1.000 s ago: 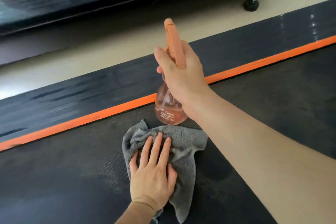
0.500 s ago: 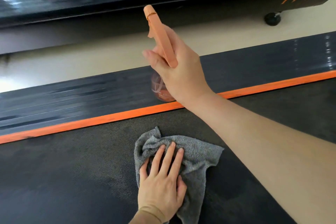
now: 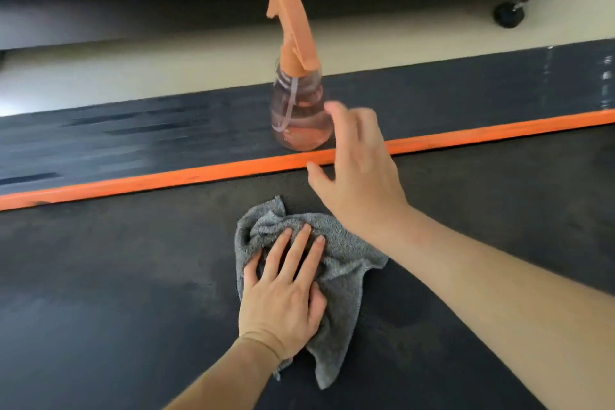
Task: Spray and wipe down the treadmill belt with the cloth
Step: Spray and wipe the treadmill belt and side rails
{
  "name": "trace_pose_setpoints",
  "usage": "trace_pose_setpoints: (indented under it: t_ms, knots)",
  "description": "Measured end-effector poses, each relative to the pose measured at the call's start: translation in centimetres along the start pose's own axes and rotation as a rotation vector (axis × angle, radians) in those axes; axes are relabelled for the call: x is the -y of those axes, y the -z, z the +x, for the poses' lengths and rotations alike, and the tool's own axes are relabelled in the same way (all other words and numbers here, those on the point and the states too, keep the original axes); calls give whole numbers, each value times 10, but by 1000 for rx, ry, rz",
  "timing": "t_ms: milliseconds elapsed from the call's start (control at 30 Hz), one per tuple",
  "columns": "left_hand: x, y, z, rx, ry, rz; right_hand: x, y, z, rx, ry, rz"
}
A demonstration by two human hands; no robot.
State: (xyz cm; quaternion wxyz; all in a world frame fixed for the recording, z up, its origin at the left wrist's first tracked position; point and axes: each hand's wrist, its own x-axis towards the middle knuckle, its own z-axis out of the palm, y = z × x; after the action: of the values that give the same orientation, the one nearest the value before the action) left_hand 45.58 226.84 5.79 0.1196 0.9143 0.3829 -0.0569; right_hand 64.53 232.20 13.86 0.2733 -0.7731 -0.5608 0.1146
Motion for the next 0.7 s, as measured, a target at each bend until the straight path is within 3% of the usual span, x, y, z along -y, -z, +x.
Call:
trace_pose_setpoints:
  t_ms: [200,334,534,701]
  knots:
    - [1,-4,1,9,6,26,-18,-22,-105,327,23,-64]
    - [-4,-3,8,50,7,-8,-14,-39,-142,333,7,-333]
    - [-5,0,1,112,19,-47,2,-47,-167,378,-33,-534]
    - [6,4,-4,87,-92,-78,30,-62,-174,391,-163,-697]
